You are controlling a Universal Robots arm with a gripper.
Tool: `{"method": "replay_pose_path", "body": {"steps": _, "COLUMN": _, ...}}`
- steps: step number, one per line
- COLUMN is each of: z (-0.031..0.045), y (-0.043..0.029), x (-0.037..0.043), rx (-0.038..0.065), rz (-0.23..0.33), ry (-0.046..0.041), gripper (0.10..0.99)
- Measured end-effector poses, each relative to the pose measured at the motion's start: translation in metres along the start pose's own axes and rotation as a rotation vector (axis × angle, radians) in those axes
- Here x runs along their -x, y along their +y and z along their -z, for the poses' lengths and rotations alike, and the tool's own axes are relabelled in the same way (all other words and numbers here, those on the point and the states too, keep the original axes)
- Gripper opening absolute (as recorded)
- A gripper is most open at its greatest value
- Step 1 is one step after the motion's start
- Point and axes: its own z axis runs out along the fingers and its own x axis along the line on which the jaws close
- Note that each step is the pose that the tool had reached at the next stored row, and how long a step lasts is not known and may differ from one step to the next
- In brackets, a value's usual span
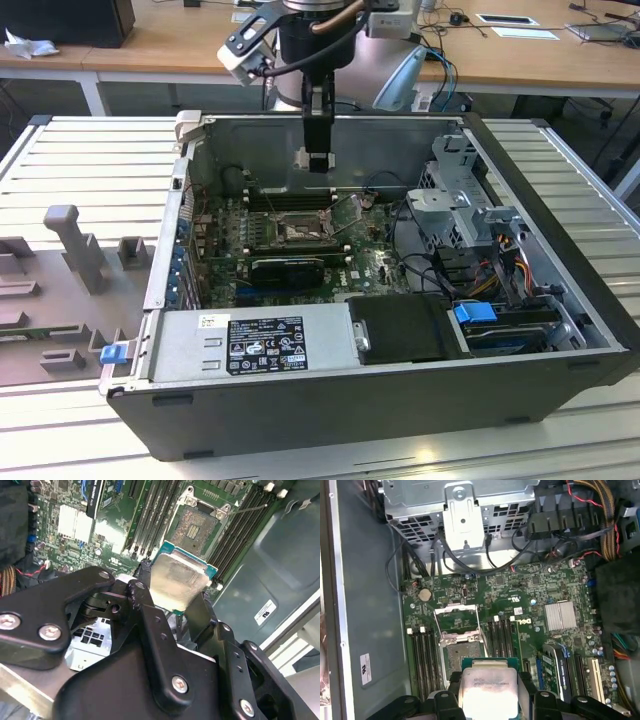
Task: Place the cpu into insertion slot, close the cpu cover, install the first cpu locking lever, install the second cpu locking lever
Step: 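Place the cpu into insertion slot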
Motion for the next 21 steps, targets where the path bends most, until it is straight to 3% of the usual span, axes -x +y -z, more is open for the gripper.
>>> {"method": "replay_pose_path", "body": {"steps": 21, "z": -0.0008, "y": -0.0001, "x": 0.0000, "rx": 0.004, "rz": -0.194, "ry": -0.0172, "gripper": 0.525}}
